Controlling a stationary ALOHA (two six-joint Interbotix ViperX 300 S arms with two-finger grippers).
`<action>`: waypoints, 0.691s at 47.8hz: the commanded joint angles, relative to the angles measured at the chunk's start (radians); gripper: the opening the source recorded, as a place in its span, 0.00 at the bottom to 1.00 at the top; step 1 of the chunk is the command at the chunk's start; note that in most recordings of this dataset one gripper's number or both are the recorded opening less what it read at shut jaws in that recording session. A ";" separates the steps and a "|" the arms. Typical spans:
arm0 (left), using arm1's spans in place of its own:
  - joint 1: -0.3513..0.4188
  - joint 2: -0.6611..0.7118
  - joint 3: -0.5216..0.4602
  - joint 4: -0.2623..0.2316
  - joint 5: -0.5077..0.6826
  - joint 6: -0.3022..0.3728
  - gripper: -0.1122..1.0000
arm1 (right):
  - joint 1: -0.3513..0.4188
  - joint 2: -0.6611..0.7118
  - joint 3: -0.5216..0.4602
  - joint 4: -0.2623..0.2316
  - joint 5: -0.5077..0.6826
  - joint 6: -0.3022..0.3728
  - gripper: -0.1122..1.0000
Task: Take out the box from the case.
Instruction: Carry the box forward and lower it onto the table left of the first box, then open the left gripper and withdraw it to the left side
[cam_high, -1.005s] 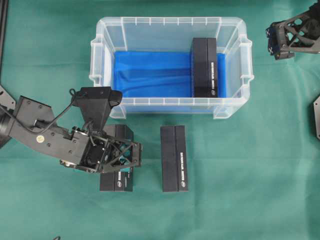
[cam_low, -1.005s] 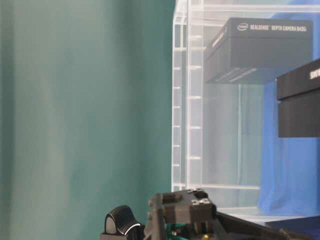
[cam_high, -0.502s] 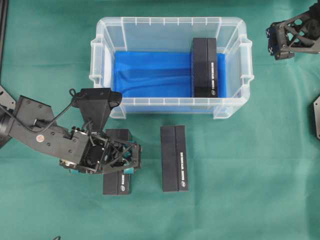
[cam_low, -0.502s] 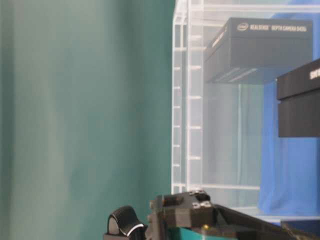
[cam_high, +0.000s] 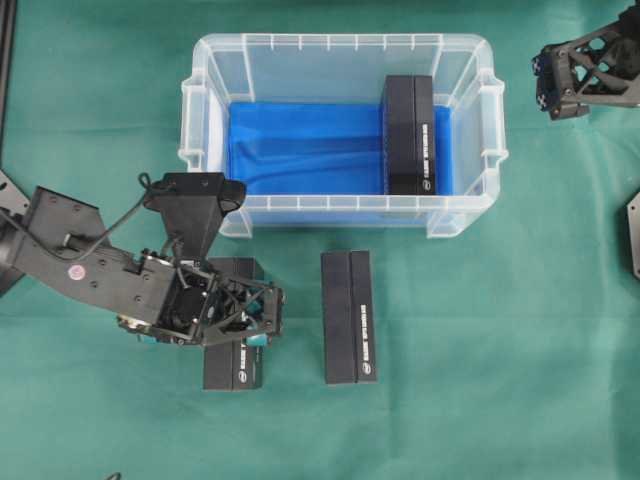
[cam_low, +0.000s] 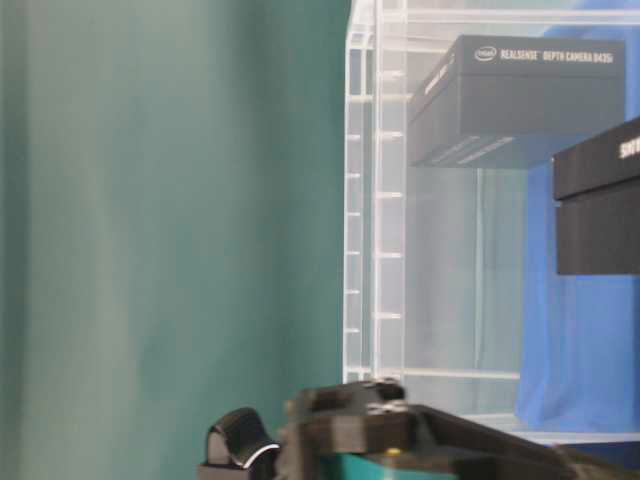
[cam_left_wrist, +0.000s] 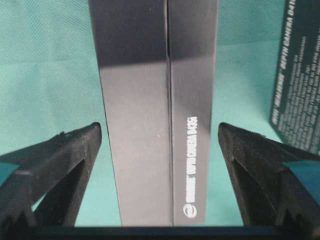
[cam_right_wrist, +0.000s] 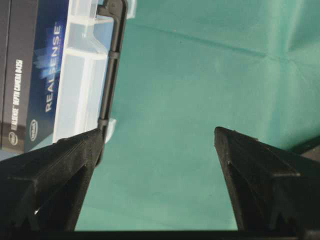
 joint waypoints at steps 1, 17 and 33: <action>0.005 -0.048 -0.021 -0.002 0.005 0.000 0.97 | 0.000 -0.008 -0.011 0.000 -0.002 0.000 0.92; 0.011 -0.133 -0.129 -0.002 0.118 0.000 0.96 | 0.000 -0.003 -0.014 0.000 -0.005 0.002 0.92; 0.015 -0.207 -0.298 0.000 0.327 0.008 0.94 | 0.000 -0.002 -0.015 0.000 -0.006 0.002 0.92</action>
